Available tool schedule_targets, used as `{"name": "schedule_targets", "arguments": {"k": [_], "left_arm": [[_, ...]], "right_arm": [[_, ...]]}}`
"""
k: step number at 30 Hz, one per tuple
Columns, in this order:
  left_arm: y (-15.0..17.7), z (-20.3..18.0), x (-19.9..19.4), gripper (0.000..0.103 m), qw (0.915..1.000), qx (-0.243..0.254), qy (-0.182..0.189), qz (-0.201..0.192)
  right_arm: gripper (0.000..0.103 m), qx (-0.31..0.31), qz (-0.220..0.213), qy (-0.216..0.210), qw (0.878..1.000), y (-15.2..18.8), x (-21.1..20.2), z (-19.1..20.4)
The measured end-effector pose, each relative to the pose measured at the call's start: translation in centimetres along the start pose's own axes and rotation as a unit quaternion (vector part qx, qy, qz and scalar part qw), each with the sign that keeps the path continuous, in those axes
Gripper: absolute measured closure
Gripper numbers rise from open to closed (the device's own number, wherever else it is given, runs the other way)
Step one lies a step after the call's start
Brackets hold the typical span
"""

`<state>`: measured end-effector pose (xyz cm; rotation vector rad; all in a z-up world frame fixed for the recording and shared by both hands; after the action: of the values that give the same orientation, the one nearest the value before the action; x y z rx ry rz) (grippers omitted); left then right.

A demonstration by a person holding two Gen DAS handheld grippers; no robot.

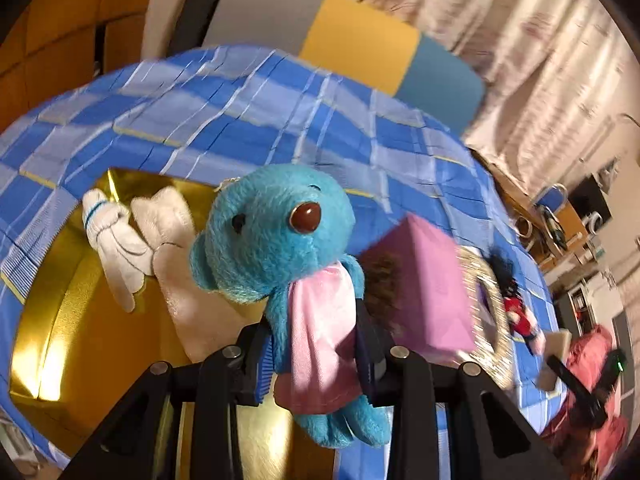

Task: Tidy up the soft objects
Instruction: 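Carry the blue teddy bear and tan mesh roll over the gold tray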

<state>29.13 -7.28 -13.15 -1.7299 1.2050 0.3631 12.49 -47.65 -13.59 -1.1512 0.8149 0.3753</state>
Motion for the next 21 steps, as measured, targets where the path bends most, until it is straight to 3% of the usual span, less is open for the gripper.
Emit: {"name": "schedule_targets", "arguments": {"k": [9,13,21], "left_arm": [[-1.3,4.8,5.2,0.068,0.9976,-0.052,-0.019,0.041],[-1.7,6.0,6.9,0.059,0.9961,-0.071,-0.023,0.047],[-2.2,7.0,6.3,0.056,0.9959,-0.082,-0.019,0.033]], "right_arm": [[0.077,-0.018,-0.016,-0.027,0.999,1.1,-3.5,5.9],[0.077,-0.031,-0.028,-0.035,0.999,1.5,-4.9,8.1],[0.077,-0.025,-0.034,-0.073,0.996,2.1,-6.3,11.5]]}}
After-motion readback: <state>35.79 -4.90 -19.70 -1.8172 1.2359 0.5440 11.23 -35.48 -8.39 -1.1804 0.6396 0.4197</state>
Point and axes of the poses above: each gripper's, at about its wrist camera, not at the fingertips, and x roughly the way its jaws point, z to its left, y to its underside, the point moved 9 cm from there along x, roughly the way its jaws point, and after that the axes turned 11 degrees about y, right-handed, at the moved point
